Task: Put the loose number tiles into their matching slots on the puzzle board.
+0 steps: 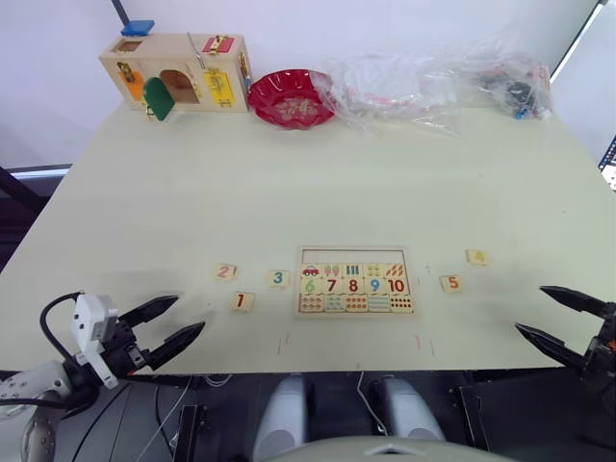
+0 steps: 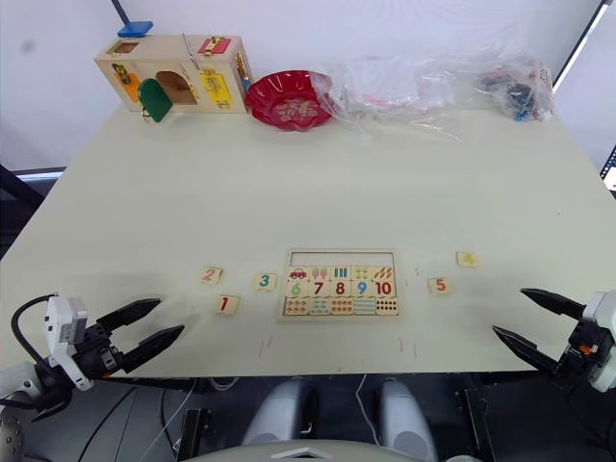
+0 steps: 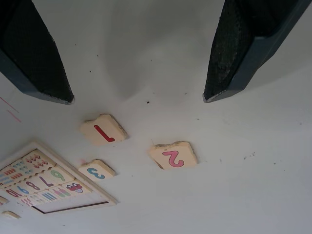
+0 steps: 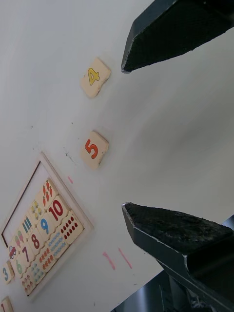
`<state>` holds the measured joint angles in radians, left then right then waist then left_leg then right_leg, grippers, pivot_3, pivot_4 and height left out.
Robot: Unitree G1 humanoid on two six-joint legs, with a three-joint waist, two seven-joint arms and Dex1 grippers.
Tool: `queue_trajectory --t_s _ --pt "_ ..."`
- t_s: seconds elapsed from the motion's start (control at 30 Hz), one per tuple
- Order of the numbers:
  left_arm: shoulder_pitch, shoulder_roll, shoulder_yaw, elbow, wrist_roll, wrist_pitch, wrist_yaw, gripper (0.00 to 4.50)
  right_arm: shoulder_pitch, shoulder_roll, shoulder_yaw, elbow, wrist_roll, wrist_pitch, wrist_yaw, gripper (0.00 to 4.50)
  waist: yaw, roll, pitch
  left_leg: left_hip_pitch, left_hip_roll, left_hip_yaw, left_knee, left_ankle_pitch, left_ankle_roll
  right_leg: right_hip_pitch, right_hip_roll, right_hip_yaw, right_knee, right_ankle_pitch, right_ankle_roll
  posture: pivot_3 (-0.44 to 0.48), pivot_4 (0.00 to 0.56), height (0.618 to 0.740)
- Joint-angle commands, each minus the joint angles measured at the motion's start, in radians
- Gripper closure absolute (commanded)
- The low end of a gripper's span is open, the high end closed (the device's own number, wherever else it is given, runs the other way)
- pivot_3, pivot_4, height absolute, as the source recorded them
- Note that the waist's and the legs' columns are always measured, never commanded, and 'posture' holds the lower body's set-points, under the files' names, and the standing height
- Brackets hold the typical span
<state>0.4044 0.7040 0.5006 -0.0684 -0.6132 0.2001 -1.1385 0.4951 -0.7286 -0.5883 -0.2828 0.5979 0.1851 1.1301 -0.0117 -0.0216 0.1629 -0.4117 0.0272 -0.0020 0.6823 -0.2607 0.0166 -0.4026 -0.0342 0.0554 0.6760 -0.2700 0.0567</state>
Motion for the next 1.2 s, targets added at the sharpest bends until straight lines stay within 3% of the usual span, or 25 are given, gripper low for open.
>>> queue_trajectory --t_s 0.03,0.37,0.6,0.7,0.83,1.03,1.1,1.2 --pt "-0.001 0.016 0.021 -0.046 -0.018 0.018 0.004 0.0 -0.005 -0.003 -0.023 -0.006 0.012 -0.013 0.008 0.05 0.0 0.0 0.0 0.0 0.0 0.0 0.0 0.0 0.0 0.0 0.0 0.0 0.0 0.0 0.0 0.0 0.15 0.74" --pt "-0.069 0.044 0.024 -0.109 -0.06 0.084 -0.01 0.0 -0.051 0.029 -0.008 -0.044 0.026 -0.044 -0.012 0.05 0.0 0.0 0.0 0.0 0.0 0.0 0.0 0.0 0.0 0.0 0.0 0.0 0.0 0.0 0.0 0.0 0.15 0.74" --pt "-0.164 0.149 -0.006 -0.071 -0.052 0.073 -0.137 0.0 -0.123 0.007 0.062 -0.16 0.034 -0.09 0.029 0.05 0.0 0.001 0.001 0.0 0.0 0.0 0.0 0.0 0.0 0.0 0.001 0.0 0.0 0.001 0.001 0.0 0.15 0.74" --pt "-0.188 0.209 -0.047 -0.037 -0.002 0.047 -0.208 0.0 -0.124 -0.045 0.07 -0.183 0.135 -0.024 0.12 0.05 0.0 0.002 0.001 0.0 0.0 0.0 0.0 0.0 0.0 0.0 0.001 0.0 0.0 0.001 0.002 0.0 0.15 0.74" --pt "-0.247 0.282 -0.126 0.046 0.072 -0.023 -0.317 0.0 -0.114 -0.099 0.084 -0.159 0.138 -0.035 0.235 0.05 0.002 0.002 0.001 -0.001 0.0 0.0 0.0 0.0 0.0 0.0 0.001 -0.001 -0.001 0.001 0.001 0.0 0.15 0.74" --pt "-0.406 0.316 -0.243 0.234 0.151 -0.156 -0.453 0.0 -0.118 -0.101 0.077 -0.16 0.131 -0.028 0.24 0.05 0.001 0.002 0.001 -0.001 0.0 -0.001 0.0 0.0 0.0 0.0 0.001 -0.002 0.0 0.001 0.002 0.0 0.15 0.74" --pt "-0.467 0.333 -0.313 0.257 0.153 -0.163 -0.475 0.53 -0.114 -0.092 0.081 -0.162 0.122 -0.035 0.235 0.0 0.0 0.002 0.002 -0.001 0.0 -0.001 0.0 0.0 0.0 0.0 0.001 -0.002 0.0 0.001 0.002 0.0 0.15 0.74" --pt "-0.518 0.352 -0.394 0.274 0.151 -0.194 -0.476 0.56 -0.109 -0.085 0.09 -0.176 0.122 -0.035 0.231 0.0 0.003 0.002 0.002 -0.002 -0.001 0.0 0.001 0.0 0.0 0.0 0.002 -0.003 0.0 0.001 0.002 0.0 0.15 0.74"
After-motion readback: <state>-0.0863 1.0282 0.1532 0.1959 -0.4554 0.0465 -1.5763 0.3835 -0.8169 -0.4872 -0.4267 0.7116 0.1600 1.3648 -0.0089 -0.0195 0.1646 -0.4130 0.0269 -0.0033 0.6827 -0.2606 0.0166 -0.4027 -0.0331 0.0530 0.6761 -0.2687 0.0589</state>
